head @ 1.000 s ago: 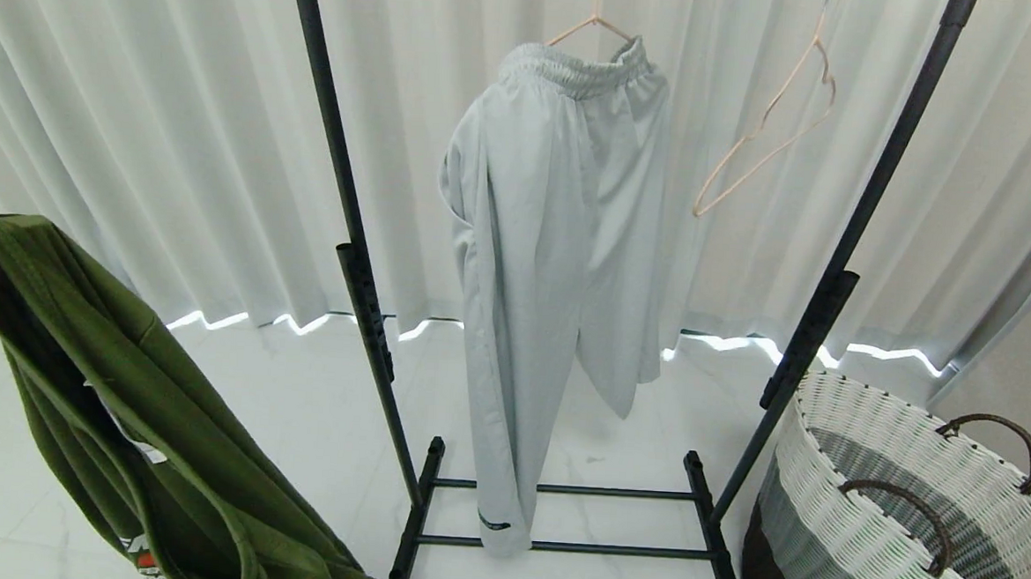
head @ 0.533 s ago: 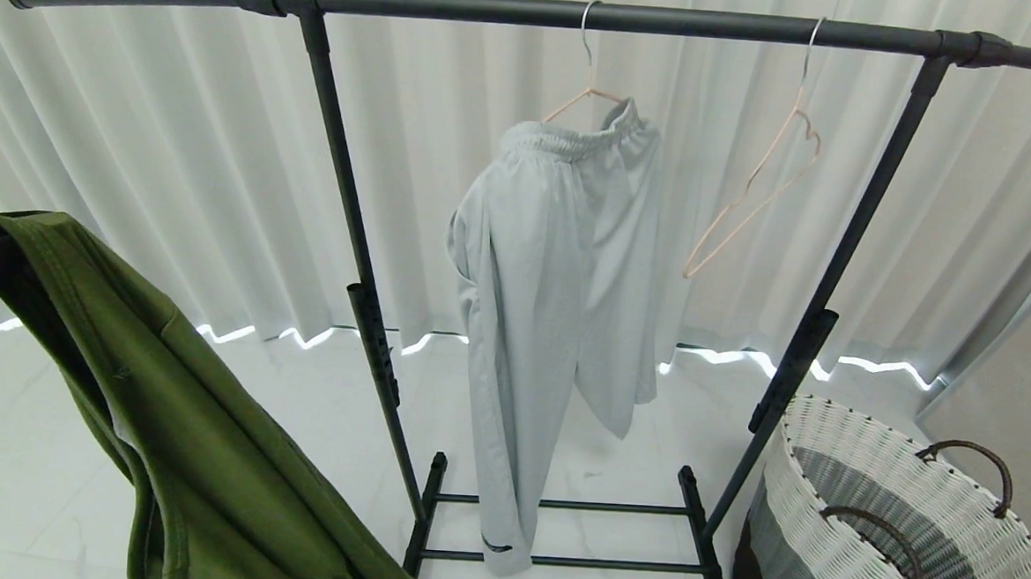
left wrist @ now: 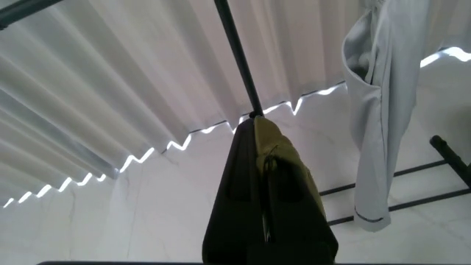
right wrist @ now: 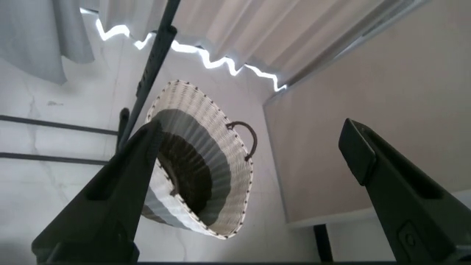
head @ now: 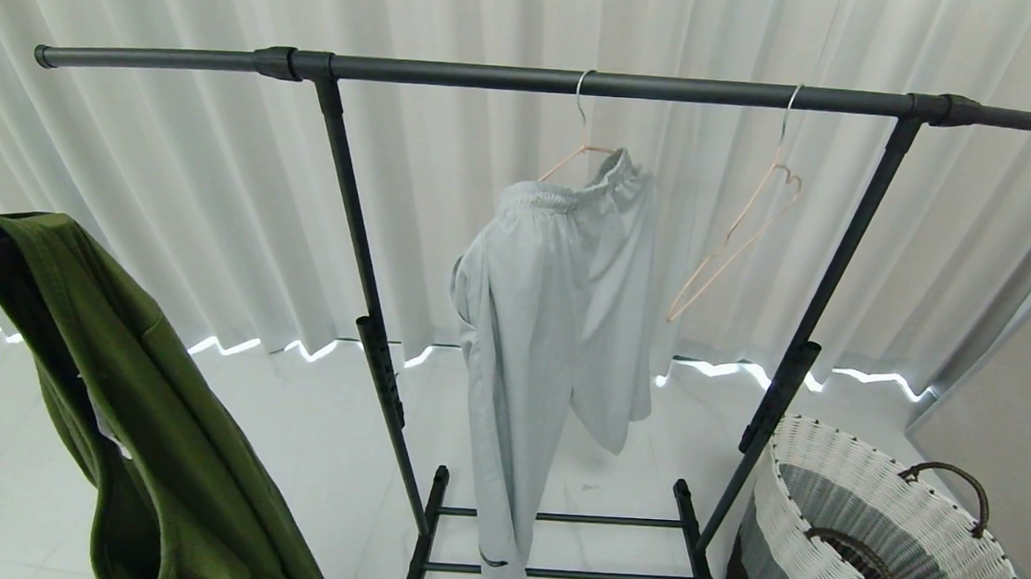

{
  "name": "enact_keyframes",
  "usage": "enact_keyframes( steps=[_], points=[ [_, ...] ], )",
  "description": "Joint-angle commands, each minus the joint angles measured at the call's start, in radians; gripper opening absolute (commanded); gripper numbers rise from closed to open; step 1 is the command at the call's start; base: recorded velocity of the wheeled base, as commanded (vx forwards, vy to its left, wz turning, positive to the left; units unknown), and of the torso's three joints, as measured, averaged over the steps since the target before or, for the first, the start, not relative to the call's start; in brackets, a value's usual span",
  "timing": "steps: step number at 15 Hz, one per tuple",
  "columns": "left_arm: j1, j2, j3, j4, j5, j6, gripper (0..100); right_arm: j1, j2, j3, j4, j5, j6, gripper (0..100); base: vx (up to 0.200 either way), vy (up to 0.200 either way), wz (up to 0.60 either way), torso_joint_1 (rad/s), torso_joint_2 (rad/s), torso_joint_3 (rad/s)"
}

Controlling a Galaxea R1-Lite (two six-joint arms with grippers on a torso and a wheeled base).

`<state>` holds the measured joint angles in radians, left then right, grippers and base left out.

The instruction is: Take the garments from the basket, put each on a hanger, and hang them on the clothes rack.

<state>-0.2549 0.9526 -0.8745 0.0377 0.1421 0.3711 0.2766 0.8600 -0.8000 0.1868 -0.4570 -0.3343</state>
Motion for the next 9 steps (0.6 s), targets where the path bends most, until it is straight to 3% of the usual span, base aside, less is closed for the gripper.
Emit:
enact_keyframes(
  steps=[1,9],
  points=[
    [0.0,0.002,0.002,0.001,0.001,0.0,0,0.001,0.001,0.001,0.0,0.001,0.0,100,0.0,0.0,0.0,0.036,-0.08,-0.036],
    [0.0,-0.001,0.002,0.001,-0.001,0.0,0,0.001,0.004,0.016,-0.033,0.023,-0.002,100,0.2,0.0,0.0,0.009,-0.01,-0.007]
  ],
)
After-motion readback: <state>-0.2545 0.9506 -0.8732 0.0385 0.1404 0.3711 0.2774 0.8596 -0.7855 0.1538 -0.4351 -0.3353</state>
